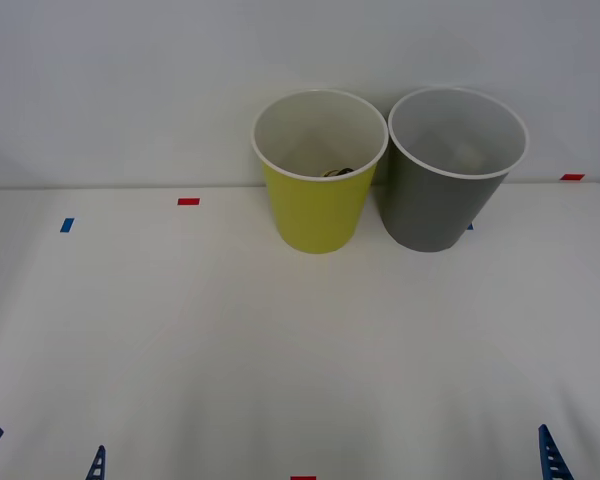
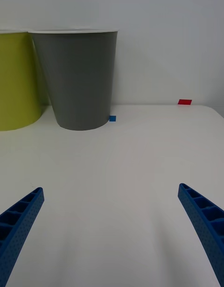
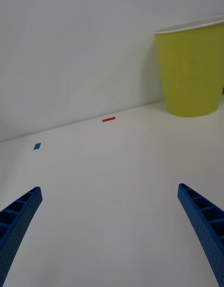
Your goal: Put cans in the gray bin and PET bottles in the light green bin.
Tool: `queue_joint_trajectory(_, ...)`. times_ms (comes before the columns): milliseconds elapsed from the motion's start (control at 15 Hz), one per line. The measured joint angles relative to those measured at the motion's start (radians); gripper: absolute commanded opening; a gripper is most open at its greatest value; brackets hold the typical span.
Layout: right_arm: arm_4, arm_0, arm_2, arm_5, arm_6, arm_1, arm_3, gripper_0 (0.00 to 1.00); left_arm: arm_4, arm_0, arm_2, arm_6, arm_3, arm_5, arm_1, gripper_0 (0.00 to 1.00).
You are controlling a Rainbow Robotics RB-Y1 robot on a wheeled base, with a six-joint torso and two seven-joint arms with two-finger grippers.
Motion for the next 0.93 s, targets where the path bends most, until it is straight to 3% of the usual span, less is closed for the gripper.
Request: queue_joint_trajectory(933, 0.000, 0.000, 0.000, 0.000, 0.000, 0.000, 0.000, 1.00, -0.001, 0.000, 0.000, 0.000, 0.000, 0.000, 0.000, 1.00)
